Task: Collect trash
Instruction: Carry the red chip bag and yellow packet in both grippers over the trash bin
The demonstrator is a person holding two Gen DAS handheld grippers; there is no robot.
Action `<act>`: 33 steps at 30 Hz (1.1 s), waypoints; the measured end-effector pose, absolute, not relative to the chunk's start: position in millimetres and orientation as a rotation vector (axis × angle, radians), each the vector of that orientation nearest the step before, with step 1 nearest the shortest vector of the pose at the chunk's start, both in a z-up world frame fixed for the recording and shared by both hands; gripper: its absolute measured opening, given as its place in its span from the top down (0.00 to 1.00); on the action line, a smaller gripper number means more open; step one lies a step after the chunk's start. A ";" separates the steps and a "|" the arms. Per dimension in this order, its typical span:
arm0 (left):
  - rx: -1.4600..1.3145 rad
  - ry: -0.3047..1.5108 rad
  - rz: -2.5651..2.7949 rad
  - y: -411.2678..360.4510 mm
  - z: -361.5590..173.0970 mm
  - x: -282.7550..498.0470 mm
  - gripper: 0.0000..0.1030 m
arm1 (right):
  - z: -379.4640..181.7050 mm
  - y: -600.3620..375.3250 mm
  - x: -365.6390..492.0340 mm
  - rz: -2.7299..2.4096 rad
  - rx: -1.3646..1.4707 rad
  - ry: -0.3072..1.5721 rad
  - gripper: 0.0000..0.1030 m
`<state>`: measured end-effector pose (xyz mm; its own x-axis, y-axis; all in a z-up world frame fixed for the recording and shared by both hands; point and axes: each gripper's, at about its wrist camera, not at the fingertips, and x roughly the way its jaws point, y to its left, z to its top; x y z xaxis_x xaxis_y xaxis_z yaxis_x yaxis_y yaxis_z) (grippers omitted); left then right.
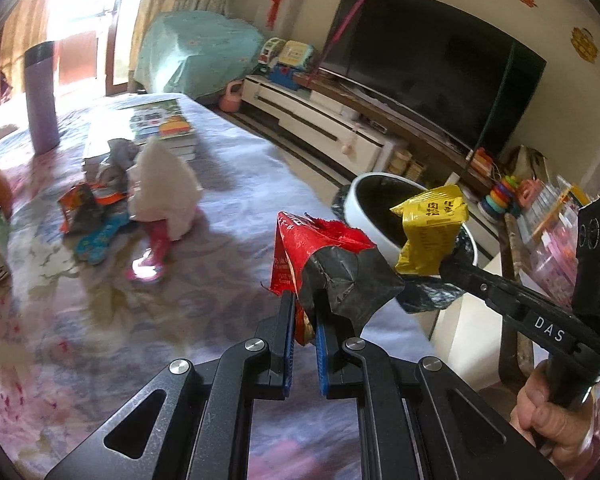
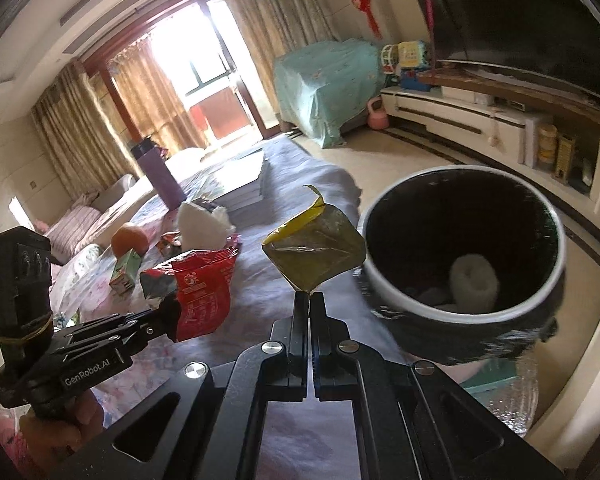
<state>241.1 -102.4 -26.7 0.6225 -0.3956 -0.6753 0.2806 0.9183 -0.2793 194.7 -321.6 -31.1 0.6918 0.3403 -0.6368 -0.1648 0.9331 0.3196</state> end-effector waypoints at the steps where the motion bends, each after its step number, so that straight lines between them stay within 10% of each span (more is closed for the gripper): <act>1: -0.149 0.813 -0.398 -107.0 -26.5 242.9 0.92 | -31.3 -325.7 193.7 0.278 0.250 0.756 0.99; 33: -0.029 0.808 -0.506 -200.9 -21.5 289.3 0.92 | -34.0 -413.8 192.3 0.139 0.317 0.746 0.99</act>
